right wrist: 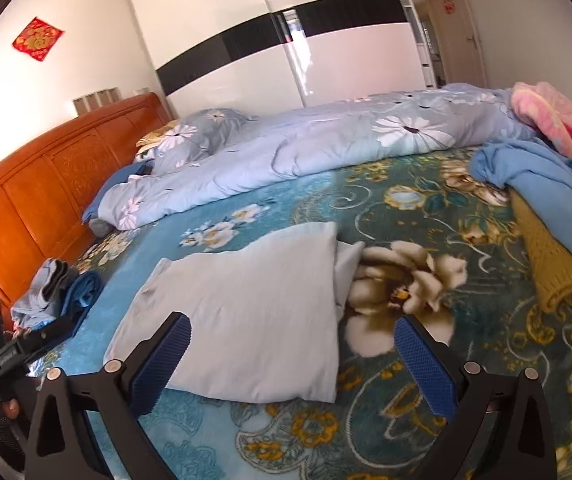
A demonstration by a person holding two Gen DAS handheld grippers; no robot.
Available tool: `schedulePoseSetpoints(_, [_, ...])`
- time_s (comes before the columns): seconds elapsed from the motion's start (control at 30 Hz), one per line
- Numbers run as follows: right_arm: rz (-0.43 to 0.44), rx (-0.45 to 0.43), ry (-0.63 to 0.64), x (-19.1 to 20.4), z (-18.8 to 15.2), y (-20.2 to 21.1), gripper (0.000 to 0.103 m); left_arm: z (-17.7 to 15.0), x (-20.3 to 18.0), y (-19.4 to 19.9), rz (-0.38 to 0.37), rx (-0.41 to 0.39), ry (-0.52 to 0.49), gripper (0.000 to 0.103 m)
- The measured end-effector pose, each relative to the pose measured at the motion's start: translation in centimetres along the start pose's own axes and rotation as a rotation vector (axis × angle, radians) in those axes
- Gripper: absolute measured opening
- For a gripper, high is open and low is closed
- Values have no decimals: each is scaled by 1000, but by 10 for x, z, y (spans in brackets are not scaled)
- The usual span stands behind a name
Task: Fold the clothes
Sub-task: 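Open both grippers and lift them away from the folded shirt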
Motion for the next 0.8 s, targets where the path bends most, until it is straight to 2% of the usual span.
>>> schedulePoseSetpoints(0.1, [30,11,-68,-8,-2,-11,103,4,-3,-6,13,-11,-13,97])
schedulePoseSetpoints(0.2, [7,25,-96,-19,-5,-27,103,9,-6,-12,25,-20,-25,97])
schedulePoseSetpoints(0.37, [72,129,-99,-25,-21,-65,103,6,-13,-40,-1,56,-4,97])
schedulePoseSetpoints(0.5, [84,148,-139,-35,-23,-87,103,3,-22,-70,-11,122,12,97])
schedulePoseSetpoints(0.57, [90,160,-150,-38,-23,-98,99,4,-30,-83,-15,143,6,96])
schedulePoseSetpoints(0.63, [99,177,-158,-40,-24,-109,90,3,-40,-95,-30,165,-16,95])
schedulePoseSetpoints(0.73, [128,210,-184,-42,-29,-122,82,-4,-49,-115,-19,224,-44,80])
schedulePoseSetpoints(0.8, [141,214,-191,-44,-29,-126,79,-11,-52,-129,-13,272,-50,58])
Point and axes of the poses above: each gripper's, at about its wrist camera, not at the fingertips, and y roughly against the way its jaws point, x to its left, z to its top, the point moved 10 cm from there along -y, roughly the way its jaws point, and after that the axes turned 12 degrees about y, right-handed, at the moved point
